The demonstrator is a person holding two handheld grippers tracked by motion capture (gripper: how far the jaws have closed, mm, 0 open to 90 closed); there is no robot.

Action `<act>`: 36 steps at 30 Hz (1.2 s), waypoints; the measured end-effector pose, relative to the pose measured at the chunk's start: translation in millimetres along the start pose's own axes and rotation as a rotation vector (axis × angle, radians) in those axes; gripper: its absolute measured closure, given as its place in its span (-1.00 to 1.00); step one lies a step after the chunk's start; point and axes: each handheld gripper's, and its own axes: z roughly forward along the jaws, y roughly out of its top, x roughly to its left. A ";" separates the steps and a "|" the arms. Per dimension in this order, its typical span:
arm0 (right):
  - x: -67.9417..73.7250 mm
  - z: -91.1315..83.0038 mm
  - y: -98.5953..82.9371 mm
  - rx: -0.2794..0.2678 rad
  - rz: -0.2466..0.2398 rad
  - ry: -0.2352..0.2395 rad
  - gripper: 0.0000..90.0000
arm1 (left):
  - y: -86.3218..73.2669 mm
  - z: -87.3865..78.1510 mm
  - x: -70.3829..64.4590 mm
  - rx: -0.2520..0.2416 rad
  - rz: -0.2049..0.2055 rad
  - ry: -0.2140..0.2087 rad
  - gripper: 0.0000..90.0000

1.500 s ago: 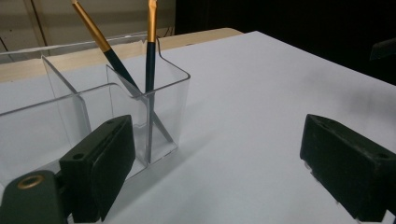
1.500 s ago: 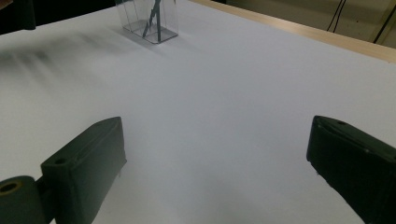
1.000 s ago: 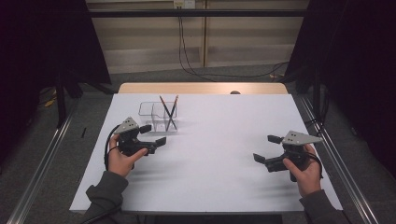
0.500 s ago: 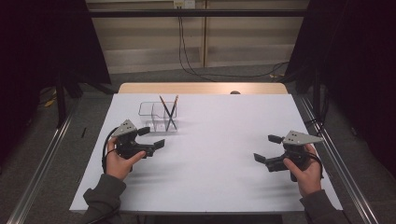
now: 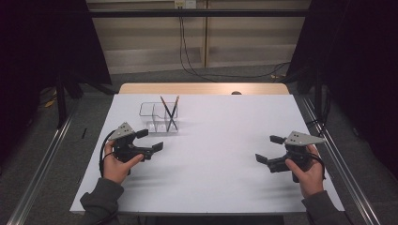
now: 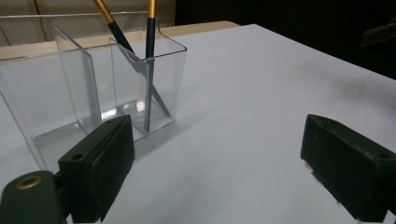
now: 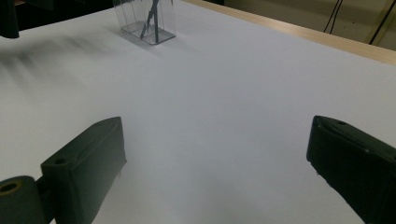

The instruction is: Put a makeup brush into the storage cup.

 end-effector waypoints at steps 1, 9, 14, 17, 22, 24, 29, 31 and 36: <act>0.1 -0.1 0.1 0.000 0.000 0.000 -0.91 | 0.0 -0.9 -0.2 0.003 0.001 0.008 -0.78; -0.3 -0.4 -0.2 0.000 0.001 0.000 -0.91 | -1.7 -6.2 -0.7 0.000 -0.007 0.009 -0.79; -0.1 -0.9 0.1 -0.001 0.003 0.002 -0.91 | -3.6 -8.0 -0.8 -0.007 -0.012 -0.004 -0.79; -0.2 -1.2 0.2 -0.003 0.001 0.001 -0.91 | -3.8 -10.0 -2.1 -0.001 -0.001 0.011 -0.79; -1.1 -1.9 -0.1 -0.004 0.002 -0.003 -0.91 | -5.5 -12.8 -1.8 -0.009 -0.006 0.005 -0.79; -1.4 -2.0 -0.3 -0.003 0.000 -0.004 -0.91 | -5.6 -15.0 -2.8 -0.005 -0.005 0.031 -0.79; -1.2 -2.2 -0.4 -0.004 0.006 0.000 -0.91 | -6.9 -18.3 -2.2 -0.016 -0.006 0.011 -0.80; -1.4 -2.5 -0.7 -0.003 0.006 -0.005 -0.91 | -7.7 -19.4 -2.8 -0.015 -0.010 0.020 -0.80; -2.6 -4.3 -1.5 -0.006 0.009 -0.008 -0.91 | -8.5 -21.2 -4.7 -0.016 0.001 0.025 -0.80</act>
